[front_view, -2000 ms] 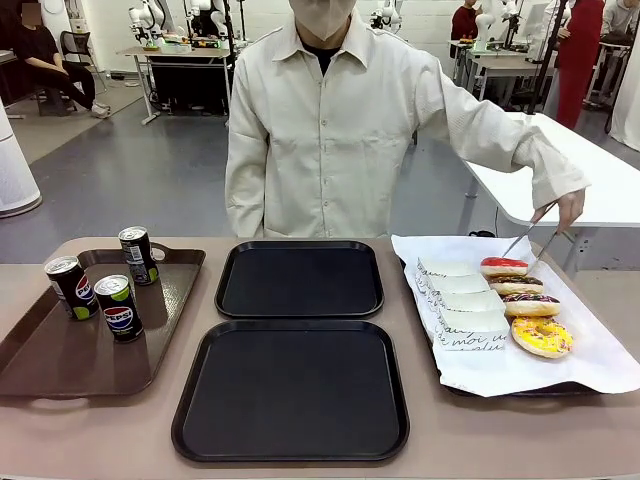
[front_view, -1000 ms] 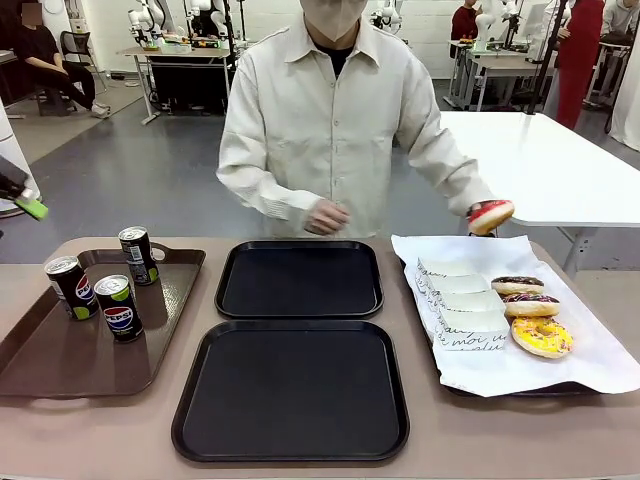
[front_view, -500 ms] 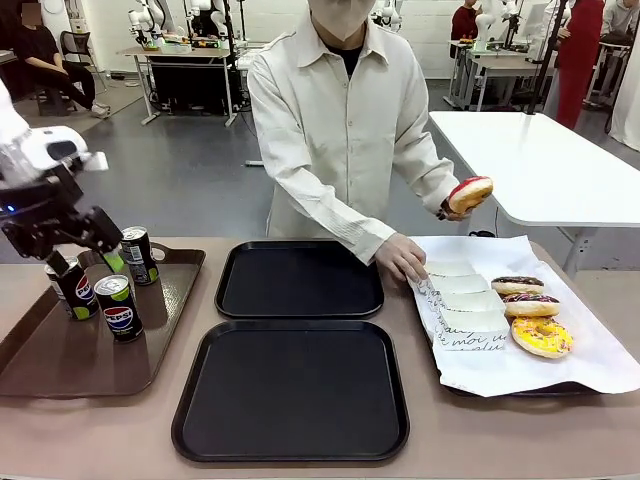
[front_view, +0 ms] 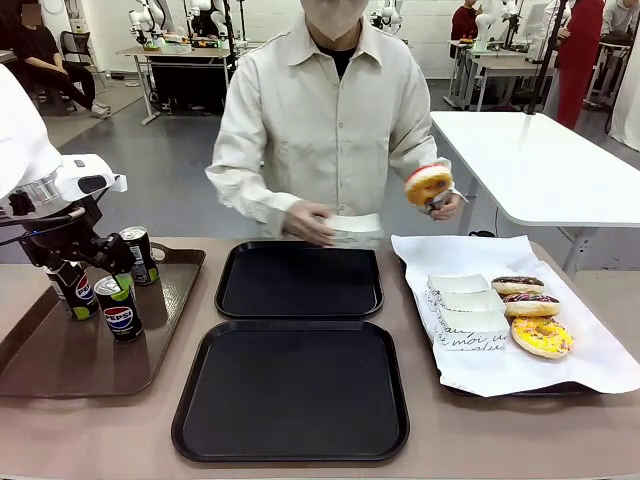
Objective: Set up donuts and drinks on trays.
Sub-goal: Pick up one Pepsi coke and place it on the Flat Tray.
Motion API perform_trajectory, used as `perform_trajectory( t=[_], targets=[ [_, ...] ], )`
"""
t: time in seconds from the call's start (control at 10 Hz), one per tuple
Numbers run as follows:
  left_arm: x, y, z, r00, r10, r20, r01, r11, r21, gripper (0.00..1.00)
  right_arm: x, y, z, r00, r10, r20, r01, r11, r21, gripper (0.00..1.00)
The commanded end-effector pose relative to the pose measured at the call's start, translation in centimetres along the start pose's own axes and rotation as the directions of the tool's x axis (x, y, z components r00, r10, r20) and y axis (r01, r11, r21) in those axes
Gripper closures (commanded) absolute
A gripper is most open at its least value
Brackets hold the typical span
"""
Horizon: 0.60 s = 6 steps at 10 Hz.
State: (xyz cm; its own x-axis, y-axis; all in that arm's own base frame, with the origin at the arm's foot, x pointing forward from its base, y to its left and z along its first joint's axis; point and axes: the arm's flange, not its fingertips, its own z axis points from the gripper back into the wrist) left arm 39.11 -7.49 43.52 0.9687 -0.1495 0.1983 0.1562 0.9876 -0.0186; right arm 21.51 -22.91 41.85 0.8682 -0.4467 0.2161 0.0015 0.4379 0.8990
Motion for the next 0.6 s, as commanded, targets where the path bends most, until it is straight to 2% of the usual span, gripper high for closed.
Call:
perform_trajectory(
  t=[0.0, 0.4, 0.5],
  targets=[
    [0.0, -0.1, 0.2, 1.000, 0.011, -0.020, -0.011, 1.000, -0.021, 0.00, -0.1, -0.2, 0.1, 1.000, 0.011, 0.000, -0.011, 1.000, 0.019, 0.00],
    [-0.1, 0.0, 0.0, 1.000, 0.001, -0.012, -0.001, 1.000, -0.012, 0.00, -0.1, -0.2, 0.1, 1.000, 0.011, 0.000, -0.011, 1.000, 0.019, 0.00],
    [1.1, -0.4, -0.5, 1.000, 0.012, -0.013, -0.012, 1.000, 0.011, 0.00, -0.1, -0.2, 0.1, 1.000, 0.011, 0.000, -0.011, 1.000, 0.019, 0.00]
  ],
)
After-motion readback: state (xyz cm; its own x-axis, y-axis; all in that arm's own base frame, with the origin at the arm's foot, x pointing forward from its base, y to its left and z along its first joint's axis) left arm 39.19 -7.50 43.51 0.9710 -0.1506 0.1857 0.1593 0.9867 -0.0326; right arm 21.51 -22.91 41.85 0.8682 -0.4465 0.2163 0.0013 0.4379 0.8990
